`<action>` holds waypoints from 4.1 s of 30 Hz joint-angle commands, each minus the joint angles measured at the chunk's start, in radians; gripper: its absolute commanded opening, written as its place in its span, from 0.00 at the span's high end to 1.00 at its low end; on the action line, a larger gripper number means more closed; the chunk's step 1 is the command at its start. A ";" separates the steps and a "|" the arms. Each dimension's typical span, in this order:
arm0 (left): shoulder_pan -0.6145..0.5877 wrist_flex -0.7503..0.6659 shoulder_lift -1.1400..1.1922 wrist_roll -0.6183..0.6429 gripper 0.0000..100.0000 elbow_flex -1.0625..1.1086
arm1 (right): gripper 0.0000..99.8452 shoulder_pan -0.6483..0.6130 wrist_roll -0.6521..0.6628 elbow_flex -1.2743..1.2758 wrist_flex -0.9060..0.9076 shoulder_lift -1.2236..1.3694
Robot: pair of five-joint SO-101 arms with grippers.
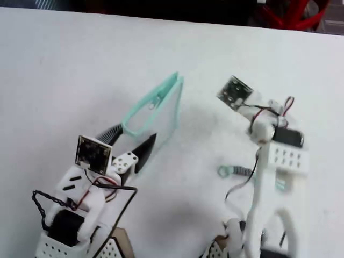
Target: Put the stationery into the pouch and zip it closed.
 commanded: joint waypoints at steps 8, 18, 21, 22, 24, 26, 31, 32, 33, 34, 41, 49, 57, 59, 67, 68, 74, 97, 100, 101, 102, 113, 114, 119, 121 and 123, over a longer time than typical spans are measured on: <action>-0.010 -0.018 -0.010 -0.002 0.74 -0.025 | 0.98 -0.314 -0.565 -0.560 0.387 -0.346; -0.010 -0.018 -0.010 -0.002 0.74 -0.023 | 0.98 -0.811 -0.914 -1.257 0.625 0.099; -0.010 -0.018 -0.010 -0.002 0.74 -0.021 | 0.98 -0.918 -0.937 -1.356 0.624 0.166; -0.010 -0.018 -0.010 -0.002 0.74 -0.021 | 0.98 -0.938 -0.937 -1.375 0.622 0.182; -0.010 -0.018 -0.010 -0.002 0.74 -0.021 | 0.98 -0.952 -0.944 -1.386 0.622 0.200; -0.010 -0.018 -0.010 -0.002 0.74 -0.021 | 0.98 -0.954 -0.951 -1.384 0.619 0.222; -0.010 -0.021 -0.010 -0.002 0.74 -0.021 | 0.98 -0.949 -0.950 -1.333 0.518 0.298; -0.010 -0.021 -0.010 -0.002 0.74 -0.021 | 0.98 -0.949 -0.948 -1.309 0.495 0.308; -0.010 -0.021 -0.010 -0.002 0.74 -0.021 | 0.98 -0.949 -0.948 -1.283 0.469 0.314; -0.010 -0.021 -0.010 -0.002 0.74 -0.021 | 0.98 -0.949 -0.948 -1.254 0.444 0.315; -0.010 -0.026 -0.010 -0.002 0.74 -0.020 | 0.98 -0.908 -0.950 -1.062 0.321 0.275; -0.010 -0.028 -0.010 -0.002 0.74 -0.020 | 0.98 -0.863 -0.941 -0.586 0.133 -0.042; -0.010 -0.028 -0.010 -0.003 0.74 -0.018 | 0.98 -0.863 -0.931 -0.292 0.002 -0.237; -0.010 -0.028 -0.010 -0.003 0.74 -0.018 | 0.96 -0.878 -0.855 -0.295 0.025 -0.237; -0.010 -0.028 -0.010 -0.005 0.74 -0.018 | 0.75 -0.888 -0.779 -0.413 0.145 -0.228; -0.010 -0.028 -0.010 -0.005 0.74 -0.018 | 0.75 -0.875 -0.792 -0.456 0.159 -0.216; -0.010 -0.028 -0.010 -0.005 0.74 -0.018 | 0.75 -0.796 -0.908 -0.784 0.364 0.015; -0.007 -0.029 -0.010 -0.006 0.74 -0.017 | 0.79 -0.826 -0.741 -1.180 0.828 0.332; -0.005 -0.029 -0.010 -0.006 0.74 -0.017 | 0.80 -0.826 -0.717 -1.123 0.826 0.374; -0.007 -0.029 -0.010 -0.005 0.74 -0.017 | 0.80 -0.822 -0.715 -1.131 0.826 0.395; -0.008 -0.029 -0.010 -0.005 0.74 -0.017 | 0.80 -0.820 -0.712 -1.145 0.826 0.412; -0.008 -0.029 -0.010 -0.003 0.74 -0.017 | 0.80 -0.791 -0.713 -1.231 0.826 0.542; -0.008 -0.029 -0.010 -0.003 0.74 -0.017 | 0.80 -0.783 -0.713 -1.223 0.826 0.553; -0.008 -0.029 -0.010 -0.003 0.76 -0.017 | 0.84 -0.785 -0.744 -1.175 0.829 0.567; -0.005 -0.049 -0.010 -0.006 0.81 -0.014 | 0.91 -0.817 -0.741 -1.145 0.829 0.555; -0.005 -0.087 -0.010 -0.008 0.86 0.009 | 0.97 -0.848 -0.741 -1.103 0.829 0.530</action>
